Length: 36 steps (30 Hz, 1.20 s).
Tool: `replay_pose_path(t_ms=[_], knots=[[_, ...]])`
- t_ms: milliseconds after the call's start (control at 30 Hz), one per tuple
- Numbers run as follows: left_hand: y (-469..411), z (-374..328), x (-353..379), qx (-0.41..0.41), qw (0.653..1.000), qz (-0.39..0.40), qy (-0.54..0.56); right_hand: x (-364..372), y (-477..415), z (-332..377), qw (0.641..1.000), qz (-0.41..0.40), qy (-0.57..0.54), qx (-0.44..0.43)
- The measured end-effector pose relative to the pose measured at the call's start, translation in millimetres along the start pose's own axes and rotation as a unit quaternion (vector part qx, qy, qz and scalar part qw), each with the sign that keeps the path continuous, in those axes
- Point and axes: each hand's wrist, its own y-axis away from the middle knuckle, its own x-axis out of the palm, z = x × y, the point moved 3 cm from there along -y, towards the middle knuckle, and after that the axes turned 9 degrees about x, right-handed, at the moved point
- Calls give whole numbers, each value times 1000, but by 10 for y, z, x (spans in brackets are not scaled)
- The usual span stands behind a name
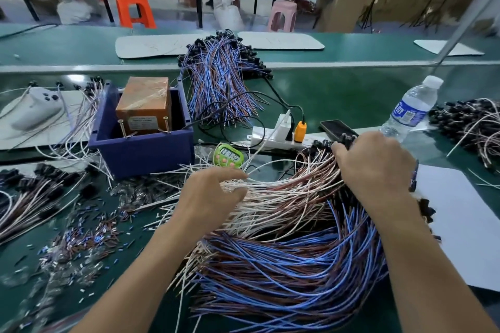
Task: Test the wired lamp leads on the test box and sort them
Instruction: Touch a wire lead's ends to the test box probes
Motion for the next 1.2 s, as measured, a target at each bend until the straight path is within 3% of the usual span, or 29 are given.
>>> replay_pose_path(t_ms=[67, 233, 433, 700, 833, 900, 1000, 1200], knots=[[24, 19, -66, 2, 1000, -21, 18, -54, 238, 165, 998, -7, -60, -29], [137, 121, -299, -17, 998, -52, 42, 113, 978, 799, 969, 145, -135, -147], [513, 472, -875, -50, 988, -143, 13, 299, 1761, 1514, 913, 246, -215, -242], [1365, 1183, -1751, -202, 939, -277, -35, 202, 2625, 2454, 827, 355, -252, -356], [1692, 1516, -2030, -249, 901, -318, -160, 275, 2933, 2881, 794, 402, -212, -404], [1810, 1673, -2107, -273, 890, -299, -208, 334, 3080, 3108, 780, 404, -178, -444], [1895, 1844, -2065, -289, 906, -231, -208, 440, 3153, 3365, 783, 379, -145, -471], [1932, 1926, -2033, -268, 898, -277, -212, 556, 3056, 3573, 808, 292, -128, -496]])
